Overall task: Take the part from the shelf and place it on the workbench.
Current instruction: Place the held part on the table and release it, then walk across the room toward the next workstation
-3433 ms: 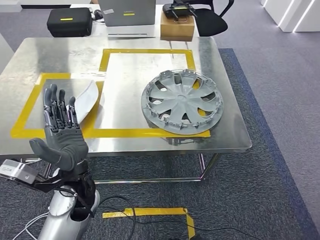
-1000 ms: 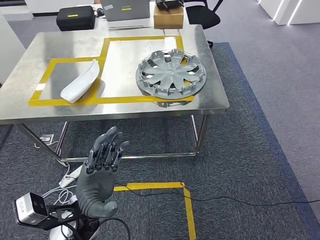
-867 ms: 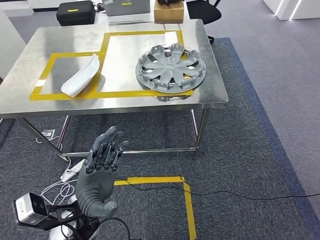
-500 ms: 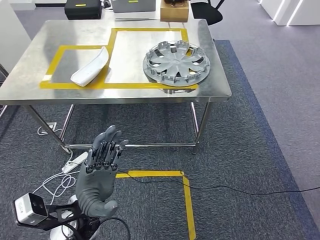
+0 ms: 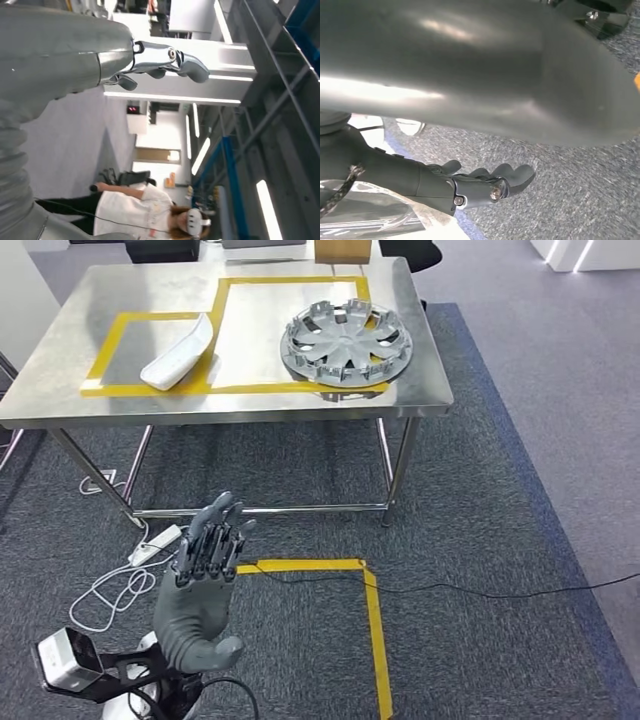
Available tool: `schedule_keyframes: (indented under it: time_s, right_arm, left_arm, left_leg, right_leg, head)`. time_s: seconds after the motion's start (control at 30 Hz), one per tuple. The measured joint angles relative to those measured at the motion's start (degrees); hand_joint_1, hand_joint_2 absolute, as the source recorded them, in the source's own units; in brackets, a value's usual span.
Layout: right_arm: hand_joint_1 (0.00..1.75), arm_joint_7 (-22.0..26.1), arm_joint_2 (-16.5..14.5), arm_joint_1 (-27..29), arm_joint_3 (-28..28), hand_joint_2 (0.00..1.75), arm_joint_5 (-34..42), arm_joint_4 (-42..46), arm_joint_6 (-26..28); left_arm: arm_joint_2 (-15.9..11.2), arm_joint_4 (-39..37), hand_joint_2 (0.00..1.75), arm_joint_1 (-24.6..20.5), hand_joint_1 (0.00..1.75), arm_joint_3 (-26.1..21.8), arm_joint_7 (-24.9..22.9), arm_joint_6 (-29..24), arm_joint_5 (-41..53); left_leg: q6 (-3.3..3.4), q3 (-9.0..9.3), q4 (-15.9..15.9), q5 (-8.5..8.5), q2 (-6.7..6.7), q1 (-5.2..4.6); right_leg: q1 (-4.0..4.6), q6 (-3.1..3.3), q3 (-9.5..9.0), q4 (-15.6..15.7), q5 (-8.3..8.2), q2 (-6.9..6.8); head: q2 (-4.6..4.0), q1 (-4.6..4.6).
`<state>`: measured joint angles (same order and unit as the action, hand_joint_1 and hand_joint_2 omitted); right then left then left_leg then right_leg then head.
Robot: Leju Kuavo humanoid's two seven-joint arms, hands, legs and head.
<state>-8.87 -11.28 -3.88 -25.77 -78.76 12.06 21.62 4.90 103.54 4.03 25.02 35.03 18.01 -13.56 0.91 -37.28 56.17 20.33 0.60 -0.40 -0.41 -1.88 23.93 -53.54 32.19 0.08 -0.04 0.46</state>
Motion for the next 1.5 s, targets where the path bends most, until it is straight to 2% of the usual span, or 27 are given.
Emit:
schedule_keyframes:
  time_s: [0.03, 0.07, 0.13, 0.17, 0.2, 0.23, 0.3, 0.37, 0.43, 0.5, 0.6, 0.63, 0.67, 0.7, 0.77, 0.83, 0.97, 1.03, 1.1, 1.17, 1.2, 1.23, 1.27, 1.33, 1.37, 1.47, 1.5]
  right_arm:
    - [0.0, 0.0, 0.0, 0.1, 0.0, 0.0, 0.0, 0.0, 0.1]
    - [0.0, 0.0, 0.0, 0.2, 0.0, 0.0, 0.2, 0.0, 0.3]
    - [0.0, -0.3, 0.0, 0.7, -0.1, 0.0, 0.7, 0.0, 1.1]
    - [0.0, -0.7, 0.0, 0.9, -0.3, 0.0, 1.1, -0.1, 1.1]
    - [0.0, -1.4, 0.0, 1.0, -0.5, 0.0, 1.5, -0.1, 0.5]
    - [0.0, -2.2, 0.0, 1.0, -0.7, 0.0, 1.9, -0.1, -0.4]
    - [0.0, -3.4, 0.0, 0.9, -1.2, 0.0, 2.3, -0.2, -2.2]
    - [0.0, -3.7, 0.0, 0.9, -1.5, 0.0, 2.5, -0.2, -2.6]
    - [0.0, -3.5, 0.0, 0.9, -1.6, 0.0, 2.6, -0.2, -2.3]
    - [0.0, -2.8, 0.0, 0.9, -1.8, 0.0, 2.8, -0.2, -1.6]
    - [0.0, -1.6, 0.0, 1.0, -2.5, 0.0, 3.1, -0.2, -0.9]
    - [0.0, -1.4, 0.0, 1.1, -2.7, 0.0, 3.1, -0.2, -0.8]
    - [0.0, -1.1, 0.0, 1.2, -2.8, 0.0, 3.1, -0.2, -0.7]
    - [0.0, -0.7, 0.0, 1.3, -2.9, 0.0, 3.0, -0.3, -0.7]
    - [0.0, 0.9, 0.0, 1.2, -3.0, 0.0, 2.7, -0.3, -0.4]
    - [0.0, 2.9, 0.0, 1.1, -3.1, 0.0, 3.3, -0.3, 0.0]
    - [0.0, 5.5, 0.0, 1.4, -4.2, 0.0, 5.5, -0.3, 0.8]
    - [0.0, 6.5, 0.0, 1.5, -4.8, 0.0, 6.3, -0.3, 0.7]
    - [0.0, 7.4, 0.0, 1.5, -5.4, 0.0, 6.9, -0.3, 0.5]
    - [0.0, 7.6, 0.0, 1.6, -5.9, 0.0, 7.2, -0.3, 0.5]
    - [0.0, 7.6, 0.0, 1.6, -6.1, 0.0, 7.2, -0.3, 0.5]
    - [0.0, 7.7, 0.0, 1.5, -6.2, 0.0, 7.2, -0.3, 0.5]
    - [0.0, 7.7, 0.0, 1.5, -6.3, 0.0, 7.2, -0.3, 0.5]
    - [0.0, 7.7, 0.0, 1.4, -6.5, 0.0, 7.2, -0.3, 0.5]
    - [0.0, 7.7, 0.0, 1.3, -6.6, 0.0, 7.3, -0.3, 0.7]
    - [0.0, 8.0, -0.1, 1.2, -7.3, 0.0, 8.3, -0.3, 2.8]
    - [0.0, 8.1, -0.1, 1.2, -7.6, 0.0, 8.6, -0.3, 3.4]
  left_arm:
    - [0.0, 0.0, 1.31, 0.1, 0.0, 0.0, -0.1, -0.6, 0.3]
    - [0.0, -0.7, 0.87, 0.5, 0.0, -0.4, -0.6, -2.7, 2.1]
    - [-0.6, -7.2, 0.0, 1.4, 0.0, -2.6, -4.4, -10.4, 7.8]
    - [-0.9, -12.0, 0.0, 1.7, 0.0, -3.8, -6.7, -14.8, 11.0]
    - [-1.1, -17.4, 0.0, 1.4, 0.0, -4.9, -8.7, -18.4, 13.3]
    - [-1.2, -21.5, 0.0, 0.9, 0.0, -5.5, -9.4, -20.8, 14.9]
    - [-1.2, -29.5, 0.0, -0.5, 0.0, -6.7, -9.5, -24.8, 17.7]
    - [-1.2, -35.7, 0.0, -2.0, 0.0, -7.5, -9.4, -27.3, 19.9]
    - [-1.1, -41.1, 0.0, -3.3, 0.0, -8.1, -10.4, -29.8, 22.1]
    - [-0.9, -46.7, 0.0, -4.7, 0.0, -9.2, -11.7, -32.2, 23.5]
    - [-0.9, -56.1, 0.0, -6.5, 0.0, -11.2, -12.3, -33.8, 24.8]
    - [-0.9, -59.2, 0.0, -6.9, 0.0, -11.7, -12.0, -33.9, 24.9]
    - [-0.9, -61.9, 0.0, -7.2, 0.0, -12.2, -11.8, -33.9, 25.0]
    - [-0.9, -64.3, 0.0, -7.4, 0.0, -12.6, -12.0, -33.9, 25.0]
    - [-0.8, -68.3, 0.0, -8.1, 0.0, -13.6, -14.3, -33.5, 24.6]
    - [-0.8, -72.8, 0.0, -8.8, 0.0, -15.3, -18.0, -33.2, 23.0]
    - [-0.9, -81.5, 0.0, -8.0, 0.0, -19.7, -26.5, -33.0, 20.7]
    - [-0.9, -84.5, 0.0, -6.8, 0.0, -20.6, -32.7, -34.0, 21.7]
    - [-0.8, -87.0, 0.0, -5.8, 0.0, -20.9, -37.1, -34.6, 22.6]
    - [-0.8, -88.7, 0.0, -5.2, 0.0, -21.1, -38.5, -34.8, 22.9]
    - [-0.7, -89.2, 0.0, -5.1, 0.0, -21.1, -38.8, -34.9, 23.0]
    - [-0.7, -89.7, 0.0, -5.1, 0.0, -21.2, -39.1, -34.9, 23.1]
    - [-0.7, -90.0, 0.0, -5.1, 0.0, -21.2, -39.2, -34.9, 23.1]
    - [-0.6, -90.5, 0.0, -5.3, 0.0, -21.2, -39.5, -34.9, 23.2]
    - [-0.6, -90.7, 0.0, -5.4, 0.0, -21.3, -40.1, -34.8, 23.5]
    - [-0.3, -91.5, 0.0, -5.4, 0.0, -20.8, -45.9, -34.4, 26.6]
    - [-0.1, -91.7, 0.0, -5.3, 0.0, -20.3, -47.9, -34.5, 28.2]
  left_leg:
    - [-0.11, -0.03, -0.1, -0.2, 0.0, 0.06]
    - [-0.49, -0.43, 0.5, 0.7, -0.1, 0.18]
    - [-1.63, -2.65, 9.1, 6.14, -0.3, 0.61]
    - [-2.09, -3.05, 12.6, 8.43, -0.4, 0.82]
    - [-2.23, -2.35, 14.2, 9.09, -0.39, 0.96]
    - [-2.07, -0.1, 10.8, 7.48, -0.4, 1.0]
    - [-1.48, 4.3, 3.7, 5.69, -0.46, 0.87]
    - [-0.97, 5.82, 0.7, 5.85, -0.5, 0.61]
    - [-0.44, 5.67, 0.2, 5.73, -0.45, 0.62]
    - [0.22, 5.61, -0.2, 5.43, -0.34, 0.85]
    - [0.84, 5.13, -0.3, 5.04, -0.16, 0.81]
    - [0.92, 4.92, -0.2, 4.96, -0.12, 0.75]
    - [0.96, 4.72, -0.1, 4.9, -0.11, 0.72]
    - [0.95, 4.53, 0.1, 4.85, -0.12, 0.7]
    - [0.78, 4.29, 0.5, 4.83, -0.19, 0.69]
    - [0.23, 3.99, 1.0, 4.81, -0.21, 0.45]
    - [-1.07, 3.57, 1.5, 4.65, -0.22, 0.39]
    - [-1.66, 2.42, 4.6, 7.23, -0.36, 0.56]
    - [-2.16, -0.22, 11.6, 11.57, -0.41, 0.72]
    - [-2.37, -1.95, 17.0, 13.63, -0.41, 0.81]
    - [-2.36, -1.5, 16.9, 13.12, -0.4, 0.84]
    - [-2.27, 0.08, 14.5, 11.63, -0.4, 0.86]
    - [-2.08, 2.34, 10.7, 9.82, -0.41, 0.87]
    - [-1.56, 5.99, 4.0, 7.87, -0.43, 0.74]
    - [-1.29, 6.68, 2.4, 7.73, -0.44, 0.66]
    - [-0.2, 6.44, 1.7, 7.62, -0.41, 0.59]
    - [0.24, 6.35, 1.5, 7.4, -0.33, 0.65]
  right_leg:
    - [0.07, 0.06, 0.29, 0.0, -0.1, 0.02]
    - [0.05, 0.66, 0.76, 0.1, -0.6, -0.05]
    - [-0.03, 1.9, 2.35, 0.0, -2.15, -0.27]
    - [-0.12, 2.43, 3.13, -0.1, -2.91, -0.36]
    - [-0.11, 2.4, 3.73, -0.4, -3.27, -0.33]
    - [-0.11, 2.32, 3.92, -0.6, -3.32, -0.27]
    - [-0.03, 2.01, 4.4, -1.0, -3.3, -0.2]
    - [0.04, 1.45, 4.81, -1.3, -3.38, -0.24]
    - [0.0, 0.74, 5.05, -1.4, -3.33, -0.26]
    - [-0.07, 0.11, 6.04, -3.2, -1.7, -0.22]
    - [-0.22, -0.43, 10.56, -13.1, 3.69, -0.17]
    - [-0.25, -0.58, 11.87, -16.0, 4.65, -0.18]
    - [-0.26, -0.67, 12.35, -17.2, 4.56, -0.18]
    - [-0.27, -0.71, 11.75, -16.3, 3.38, -0.19]
    - [-0.31, -0.54, 8.08, -9.3, -0.27, -0.18]
    - [-0.25, -0.13, 5.0, -3.4, -1.99, -0.1]
    - [-0.2, 1.22, 4.51, -2.4, -2.44, -0.02]
    - [-0.39, 1.94, 4.71, -2.2, -2.92, -0.18]
    - [-0.36, 2.26, 5.1, -2.3, -3.13, -0.32]
    - [-0.29, 2.31, 5.53, -2.5, -3.23, -0.52]
    - [-0.27, 2.28, 5.71, -2.7, -3.27, -0.6]
    - [-0.26, 2.24, 5.81, -2.8, -3.3, -0.63]
    - [-0.26, 2.17, 5.87, -2.9, -3.33, -0.64]
    - [-0.05, 1.79, 6.1, -3.2, -3.37, -0.59]
    - [0.04, 1.5, 6.29, -3.3, -3.44, -0.58]
    - [0.01, 0.46, 6.84, -3.4, -3.58, -0.54]
    - [-0.06, 0.15, 7.27, -4.1, -2.92, -0.49]
  head:
    - [0.0, 0.01]
    - [0.0, -0.03]
    - [0.0, -0.23]
    - [0.0, -0.33]
    - [0.0, -0.38]
    - [0.0, -0.39]
    - [0.0, -0.37]
    - [0.0, -0.34]
    - [0.0, -0.34]
    - [0.0, -0.18]
    - [0.0, 0.09]
    - [0.0, 0.09]
    - [0.0, 0.09]
    - [0.0, 0.1]
    - [0.0, 0.11]
    - [0.0, 0.09]
    - [0.0, 0.09]
    - [0.0, -0.16]
    - [0.0, -0.42]
    - [0.0, -0.41]
    - [0.0, -0.41]
    - [0.0, -0.41]
    - [0.0, -0.42]
    - [0.0, -0.41]
    - [0.0, -0.38]
    - [0.0, -0.36]
    - [0.0, -0.32]
